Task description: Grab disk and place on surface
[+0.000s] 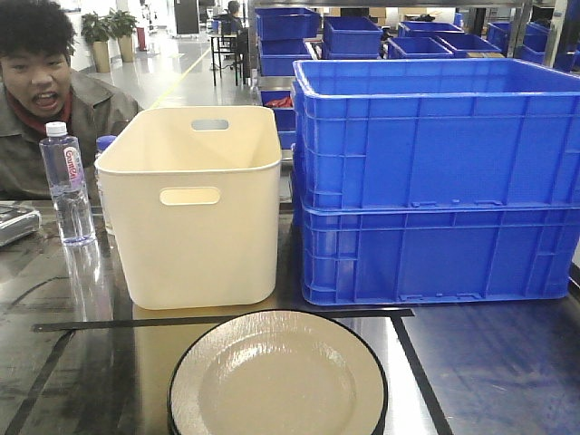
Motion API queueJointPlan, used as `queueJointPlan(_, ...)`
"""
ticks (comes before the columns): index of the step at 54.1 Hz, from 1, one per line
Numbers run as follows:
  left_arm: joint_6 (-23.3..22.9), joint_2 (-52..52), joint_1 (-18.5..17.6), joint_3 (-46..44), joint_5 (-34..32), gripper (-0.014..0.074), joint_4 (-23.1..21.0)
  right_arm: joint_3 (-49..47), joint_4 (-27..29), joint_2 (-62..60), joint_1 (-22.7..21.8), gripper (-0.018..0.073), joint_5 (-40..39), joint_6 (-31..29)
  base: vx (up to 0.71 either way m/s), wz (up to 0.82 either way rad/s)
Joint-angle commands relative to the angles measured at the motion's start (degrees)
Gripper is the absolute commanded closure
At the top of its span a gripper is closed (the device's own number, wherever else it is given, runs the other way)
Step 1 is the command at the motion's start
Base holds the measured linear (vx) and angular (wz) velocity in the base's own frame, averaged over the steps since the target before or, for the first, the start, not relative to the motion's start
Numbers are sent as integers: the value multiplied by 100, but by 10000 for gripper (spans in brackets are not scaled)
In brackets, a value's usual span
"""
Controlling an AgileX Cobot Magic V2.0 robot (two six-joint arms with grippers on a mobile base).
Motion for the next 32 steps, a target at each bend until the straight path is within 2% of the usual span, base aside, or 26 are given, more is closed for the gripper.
queueJointPlan(1,-50,-26,-40,163,-440,598,4,-165,34,-10,-16,568,382,-2,0,0)
queueJointPlan(5,-50,-26,-40,163,-440,598,4,-165,-578,110,-16,568,646,349,0,0)
queueJointPlan(7,-50,-26,-40,163,-440,598,4,-176,-1197,140,-16,568,765,815,0,0)
queueJointPlan(10,-50,-26,-40,163,-440,598,4,-176,-2059,192,-16,568,816,1926,0,0)
queueJointPlan(13,-50,-26,-40,163,-440,598,4,-176,-3199,254,-16,568,816,3092,0,0)
queueJointPlan(23,-50,-26,-40,163,-440,598,4,-176,-7289,507,-16,568,941,7650,0,0)
queueJointPlan(28,-50,-26,-40,163,-440,598,4,-176,-8820,601,-16,568,1017,9277,0,0)
queueJointPlan(32,-50,-26,-40,163,-440,598,4,-176,-9638,677,-16,568,1015,10176,0,0)
